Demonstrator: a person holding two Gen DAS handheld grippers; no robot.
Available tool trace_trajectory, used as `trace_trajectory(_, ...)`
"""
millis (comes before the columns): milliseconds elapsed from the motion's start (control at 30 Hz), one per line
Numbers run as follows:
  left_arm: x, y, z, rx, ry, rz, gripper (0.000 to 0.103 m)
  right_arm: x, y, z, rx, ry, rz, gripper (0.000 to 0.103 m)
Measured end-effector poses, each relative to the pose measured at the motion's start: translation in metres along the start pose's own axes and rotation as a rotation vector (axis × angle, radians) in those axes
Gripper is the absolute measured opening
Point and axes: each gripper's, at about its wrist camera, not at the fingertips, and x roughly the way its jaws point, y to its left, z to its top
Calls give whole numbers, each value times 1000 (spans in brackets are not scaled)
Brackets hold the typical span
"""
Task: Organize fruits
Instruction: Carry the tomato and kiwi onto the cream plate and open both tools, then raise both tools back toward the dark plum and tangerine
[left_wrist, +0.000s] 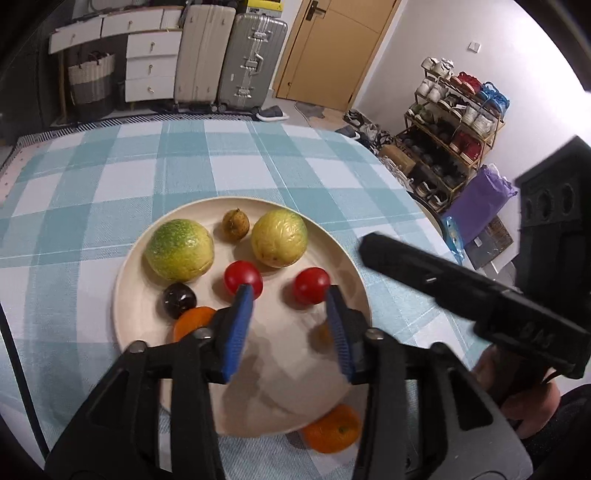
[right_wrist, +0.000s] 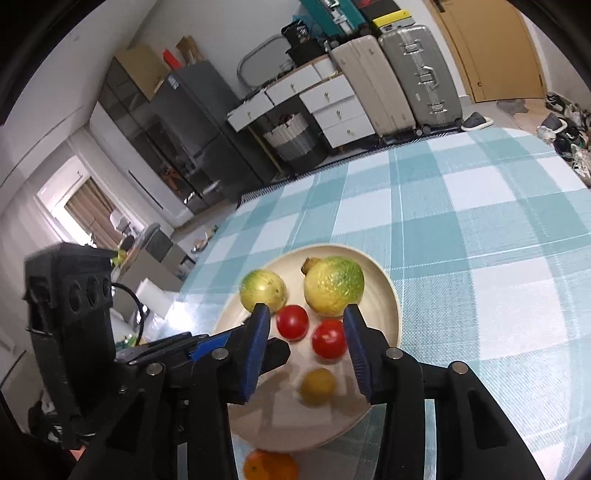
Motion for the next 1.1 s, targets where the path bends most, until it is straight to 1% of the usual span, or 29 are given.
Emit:
trace_trajectory(67,-8,-1,-2,-1,-13,6,49,-13,4,1,-6,-31,-9,44)
trace_trajectory(100,-13,-2,-3,-2,-19,3,51,-18,6,1,-10,-44,-14,48)
trace_trajectory(167,-23,-2,-7,-5,-33,17,56,-34,10,0,-21,-76,-27,50)
trace_trajectory(333,-47,-5,-19,-9,-56,34,60,-62,14,-8,-24,-115,-54,52)
trace_trajectory(467,-64,-7,-32,-13,-67,44,63,-75,14,-20,-17,-118,-67,53)
trace_trajectory(533,-73,-7,-41,-18,-73,49,65,-80,13,-27,-10,-117,-70,55)
trace_trajectory(600,-79,-6,-49,-23,-79,53,67,-85,13,-35,-8,-115,-74,62)
trace_trajectory(700,-87,-7,-64,-28,-94,55,73,-94,15,-49,-25,-115,-78,65)
trace_trajectory(800,-87,-8,-79,-12,-96,76,74,-101,18,-65,-37,-110,-81,67)
trace_trajectory(867,-86,-8,-88,-17,-89,72,75,-105,19,-75,-47,-110,-101,70)
trace_trajectory(900,-86,-8,-94,-22,-87,80,76,-106,19,-80,-52,-107,-107,71)
trace_trajectory(933,-87,-9,-99,-24,-85,93,81,-108,20,-84,-56,-105,-109,71)
trace_trajectory(967,-87,-10,-104,-24,-87,102,83,-109,21,-88,-59,-104,-109,71)
trace_trajectory(1067,-88,-13,-115,-23,-84,118,84,-114,22,-101,-74,-100,-106,78)
trace_trajectory(1100,-88,-15,-119,-21,-80,123,84,-116,23,-105,-79,-102,-103,78)
